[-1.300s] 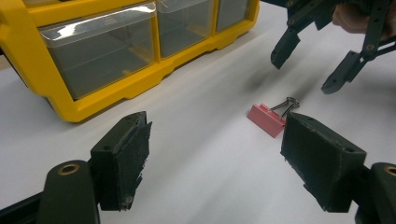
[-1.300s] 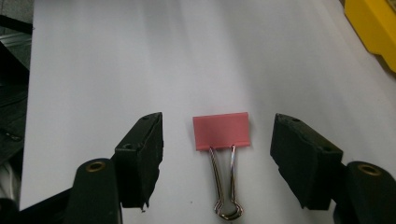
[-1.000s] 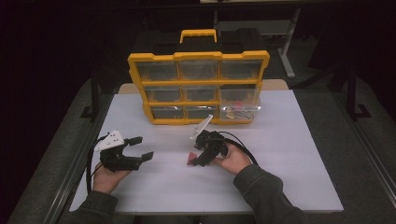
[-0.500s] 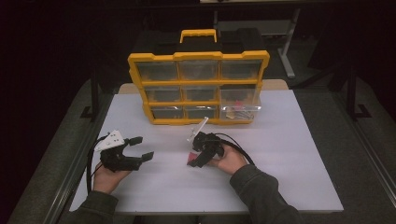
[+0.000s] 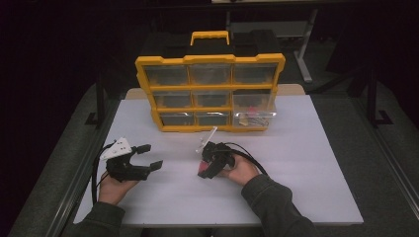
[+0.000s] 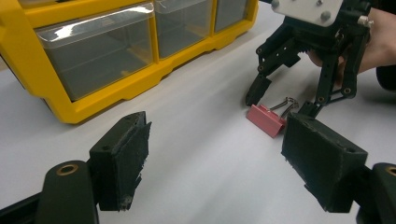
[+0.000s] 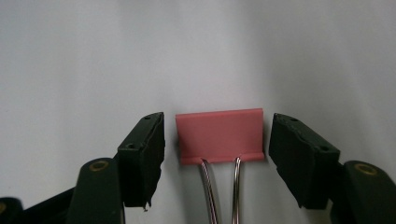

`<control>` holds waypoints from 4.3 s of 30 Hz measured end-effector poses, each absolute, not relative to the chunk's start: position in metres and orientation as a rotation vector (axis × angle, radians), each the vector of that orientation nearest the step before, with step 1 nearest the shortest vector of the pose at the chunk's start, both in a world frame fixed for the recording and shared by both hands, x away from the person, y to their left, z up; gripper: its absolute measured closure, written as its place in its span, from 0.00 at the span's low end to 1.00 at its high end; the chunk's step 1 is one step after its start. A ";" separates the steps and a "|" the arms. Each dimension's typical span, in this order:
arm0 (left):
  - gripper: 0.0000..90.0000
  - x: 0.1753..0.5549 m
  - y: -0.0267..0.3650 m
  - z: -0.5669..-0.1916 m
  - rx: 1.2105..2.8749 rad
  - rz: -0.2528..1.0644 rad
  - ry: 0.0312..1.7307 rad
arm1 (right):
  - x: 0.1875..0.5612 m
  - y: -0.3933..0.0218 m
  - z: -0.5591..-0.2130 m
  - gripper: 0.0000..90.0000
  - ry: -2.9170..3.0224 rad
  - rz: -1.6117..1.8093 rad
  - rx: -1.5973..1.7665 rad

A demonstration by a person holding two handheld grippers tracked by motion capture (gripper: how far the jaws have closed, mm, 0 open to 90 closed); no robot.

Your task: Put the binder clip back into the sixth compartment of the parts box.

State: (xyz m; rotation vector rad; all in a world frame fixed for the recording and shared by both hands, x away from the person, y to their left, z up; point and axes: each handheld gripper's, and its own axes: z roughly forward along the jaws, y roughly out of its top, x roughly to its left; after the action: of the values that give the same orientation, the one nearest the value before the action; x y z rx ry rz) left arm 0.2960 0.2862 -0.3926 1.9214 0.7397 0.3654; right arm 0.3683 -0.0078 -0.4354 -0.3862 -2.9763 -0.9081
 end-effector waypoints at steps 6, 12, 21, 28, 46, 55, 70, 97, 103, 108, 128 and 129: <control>0.25 0.296 0.286 -0.393 1.926 0.366 0.736 | 0.368 -0.007 -0.436 0.42 -2.989 -0.917 -0.373; 0.25 0.296 0.286 -0.393 1.925 0.365 0.738 | 0.366 -0.006 -0.435 0.48 -2.993 -0.906 -0.372; 0.25 0.296 0.285 -0.393 1.925 0.364 0.735 | 0.365 -0.006 -0.434 0.54 -3.009 -0.916 -0.315; 0.25 0.296 0.286 -0.393 1.924 0.363 0.736 | 0.368 -0.009 -0.429 0.54 -2.958 -0.938 -0.319; 0.25 0.296 0.286 -0.392 1.924 0.365 0.737 | 0.368 -0.025 -0.392 0.54 -2.852 -1.019 -0.344; 0.25 0.296 0.286 -0.392 1.920 0.367 0.735 | 0.371 -0.034 -0.368 0.54 -2.825 -1.047 -0.366; 0.25 0.297 0.286 -0.392 1.928 0.372 0.727 | 0.375 -0.046 -0.336 0.54 -2.800 -1.108 -0.365; 0.25 0.296 0.286 -0.392 1.924 0.370 0.729 | 0.377 -0.060 -0.279 0.54 -2.822 -1.194 -0.313; 0.25 0.296 0.285 -0.392 1.909 0.367 0.738 | 0.379 -0.063 -0.264 0.54 -2.842 -1.201 -0.318; 0.25 0.297 0.285 -0.392 1.916 0.370 0.732 | 0.382 -0.068 -0.252 0.54 -2.857 -1.215 -0.322; 0.24 0.296 0.285 -0.392 1.912 0.366 0.737 | 0.396 -0.096 -0.210 0.54 -2.899 -1.274 -0.406; 0.24 0.296 0.285 -0.392 1.910 0.364 0.739 | 0.396 -0.098 -0.208 0.54 -2.901 -1.276 -0.412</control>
State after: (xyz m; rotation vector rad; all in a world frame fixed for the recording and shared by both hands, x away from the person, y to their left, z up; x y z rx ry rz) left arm 0.2961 0.2853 -0.3919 1.9096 0.7394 0.3643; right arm 0.3965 -0.0981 -0.2081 -0.4119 -2.9009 -1.2758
